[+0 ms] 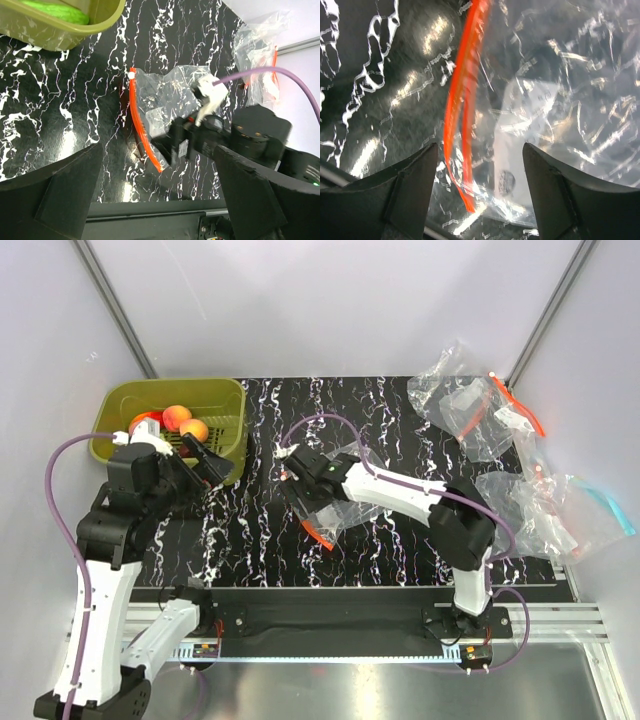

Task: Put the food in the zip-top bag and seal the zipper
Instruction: Pick up the zipper food storage bag at the center of the board.

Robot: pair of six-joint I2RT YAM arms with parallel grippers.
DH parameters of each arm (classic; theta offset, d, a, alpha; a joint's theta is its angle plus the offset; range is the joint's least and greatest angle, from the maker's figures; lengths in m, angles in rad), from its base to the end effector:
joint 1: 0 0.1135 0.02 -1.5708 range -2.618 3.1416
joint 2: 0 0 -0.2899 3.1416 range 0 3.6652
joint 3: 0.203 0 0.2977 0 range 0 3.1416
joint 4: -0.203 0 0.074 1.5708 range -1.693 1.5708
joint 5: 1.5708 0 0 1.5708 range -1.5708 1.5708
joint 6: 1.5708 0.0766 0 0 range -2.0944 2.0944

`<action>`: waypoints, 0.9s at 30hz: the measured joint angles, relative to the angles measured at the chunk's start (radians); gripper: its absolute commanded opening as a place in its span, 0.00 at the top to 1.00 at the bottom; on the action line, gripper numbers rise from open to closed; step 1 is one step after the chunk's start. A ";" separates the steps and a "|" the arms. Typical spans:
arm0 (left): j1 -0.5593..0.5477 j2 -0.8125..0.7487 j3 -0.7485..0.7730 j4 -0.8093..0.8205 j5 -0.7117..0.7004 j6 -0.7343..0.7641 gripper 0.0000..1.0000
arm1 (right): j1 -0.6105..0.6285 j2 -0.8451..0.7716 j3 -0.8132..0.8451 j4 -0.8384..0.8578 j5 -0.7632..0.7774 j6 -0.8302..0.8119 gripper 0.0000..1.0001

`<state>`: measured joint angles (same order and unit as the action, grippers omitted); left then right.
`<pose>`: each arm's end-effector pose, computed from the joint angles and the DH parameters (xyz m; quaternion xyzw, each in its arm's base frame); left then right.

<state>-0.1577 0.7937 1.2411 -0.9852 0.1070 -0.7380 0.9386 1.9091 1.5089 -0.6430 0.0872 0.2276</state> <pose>0.1791 -0.0368 0.4235 -0.2231 0.8396 -0.2555 0.4244 0.2913 0.3864 0.1988 -0.3250 0.9081 0.1083 0.2406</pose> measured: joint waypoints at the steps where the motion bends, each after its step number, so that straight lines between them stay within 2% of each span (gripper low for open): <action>1: 0.002 0.000 0.000 -0.004 0.003 0.001 0.01 | 0.009 0.019 0.018 0.001 0.011 -0.005 0.24; 13: 0.034 0.053 0.049 -0.053 0.003 0.043 0.01 | 0.047 0.105 0.058 0.002 0.084 -0.027 0.25; 17: 0.035 0.072 0.074 -0.063 0.002 0.058 0.01 | 0.072 0.140 0.072 -0.004 0.089 -0.026 0.30; 19: 0.035 0.072 0.075 -0.065 0.002 0.063 0.01 | 0.077 0.163 0.089 -0.006 0.089 -0.027 0.42; 20: 0.035 0.072 0.075 -0.069 0.002 0.065 0.01 | 0.077 0.170 0.096 -0.006 0.091 -0.026 0.52; 21: 0.035 0.072 0.075 -0.071 0.002 0.068 0.01 | 0.077 0.180 0.105 -0.010 0.097 -0.027 0.70; 24: 0.035 0.072 0.075 -0.072 0.002 0.079 0.01 | 0.077 0.192 0.121 -0.012 0.115 -0.022 0.91; 27: 0.035 0.074 0.075 -0.074 0.002 0.094 0.01 | 0.077 0.190 0.121 -0.012 0.121 -0.014 0.98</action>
<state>-0.1230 0.8673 1.3163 -1.0592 0.1093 -0.6441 1.0153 2.0991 1.6302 -0.6548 0.2085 0.2134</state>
